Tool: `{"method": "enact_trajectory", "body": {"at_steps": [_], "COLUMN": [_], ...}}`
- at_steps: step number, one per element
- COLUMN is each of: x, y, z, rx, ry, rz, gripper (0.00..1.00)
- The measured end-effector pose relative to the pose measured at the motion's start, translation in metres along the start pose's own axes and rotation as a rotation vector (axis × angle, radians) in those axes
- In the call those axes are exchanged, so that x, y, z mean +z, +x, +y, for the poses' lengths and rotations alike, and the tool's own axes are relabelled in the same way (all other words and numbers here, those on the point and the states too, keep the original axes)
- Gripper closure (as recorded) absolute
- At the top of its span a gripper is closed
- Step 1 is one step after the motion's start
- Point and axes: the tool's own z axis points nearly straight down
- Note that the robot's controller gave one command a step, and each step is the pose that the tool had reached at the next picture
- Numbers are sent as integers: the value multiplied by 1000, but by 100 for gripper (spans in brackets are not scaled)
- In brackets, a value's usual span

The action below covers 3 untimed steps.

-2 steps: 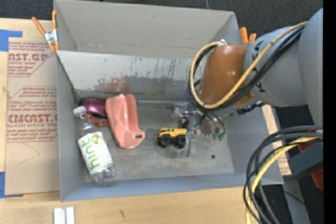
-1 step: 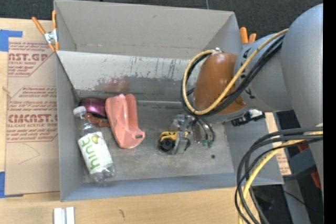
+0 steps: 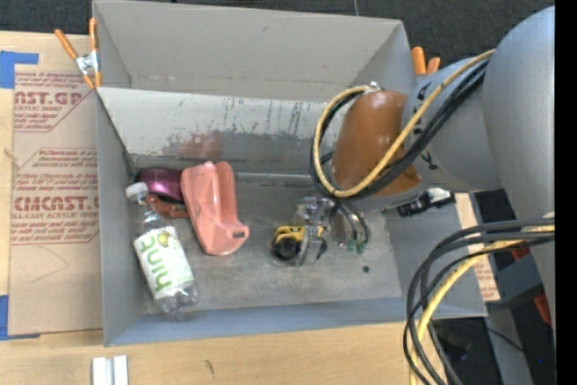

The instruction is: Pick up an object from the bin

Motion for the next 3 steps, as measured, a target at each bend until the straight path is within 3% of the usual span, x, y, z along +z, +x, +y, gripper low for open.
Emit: {"method": "enact_trajectory", "body": {"at_steps": [3], "x": [0], "y": [0], "z": [0], "rx": [0], "ry": [0], "rz": [0], "gripper": [100]}}
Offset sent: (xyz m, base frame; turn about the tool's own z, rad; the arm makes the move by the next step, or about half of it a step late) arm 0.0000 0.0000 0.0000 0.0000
